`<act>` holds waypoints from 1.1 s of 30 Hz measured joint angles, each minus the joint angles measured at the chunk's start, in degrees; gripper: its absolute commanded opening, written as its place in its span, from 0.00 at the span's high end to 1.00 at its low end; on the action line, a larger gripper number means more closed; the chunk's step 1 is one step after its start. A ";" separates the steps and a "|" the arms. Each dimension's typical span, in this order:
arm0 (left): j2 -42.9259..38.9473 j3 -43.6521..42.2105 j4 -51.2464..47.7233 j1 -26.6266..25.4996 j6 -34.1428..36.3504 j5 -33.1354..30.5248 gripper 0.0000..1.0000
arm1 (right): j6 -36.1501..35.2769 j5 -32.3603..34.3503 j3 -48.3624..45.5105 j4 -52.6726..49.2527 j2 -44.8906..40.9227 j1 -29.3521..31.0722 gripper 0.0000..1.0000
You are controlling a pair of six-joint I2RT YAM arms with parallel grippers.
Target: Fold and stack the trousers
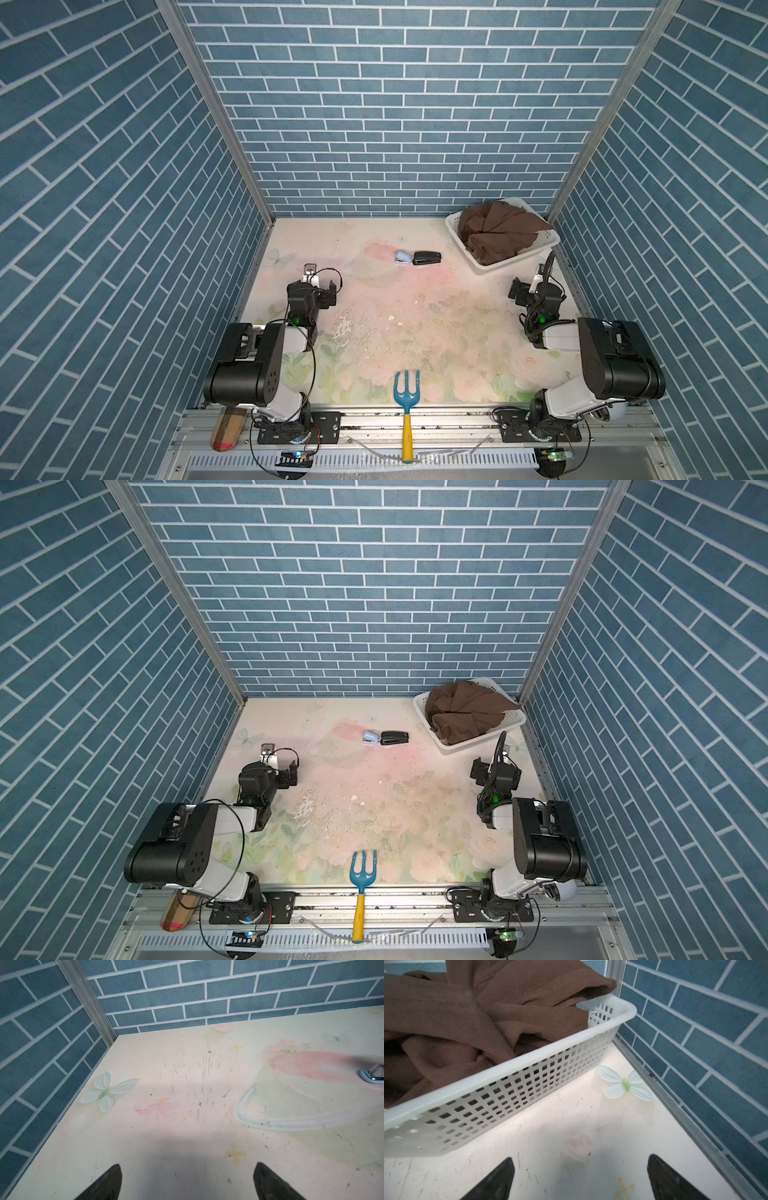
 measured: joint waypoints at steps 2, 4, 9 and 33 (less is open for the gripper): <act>0.00 0.00 0.00 0.00 0.00 0.02 0.01 | 0.00 -0.46 0.00 -0.02 0.00 -0.11 0.01; 0.00 0.00 0.00 0.00 0.00 0.02 0.01 | 0.00 -1.03 0.00 -0.02 0.00 -0.11 0.01; 0.00 0.00 0.00 0.00 0.00 0.02 0.01 | 0.00 -1.51 0.00 -0.02 0.00 -0.11 0.01; -6.08 6.19 -14.05 0.00 -0.39 -0.74 0.01 | 0.22 1.77 2.16 -15.72 -11.41 0.48 0.01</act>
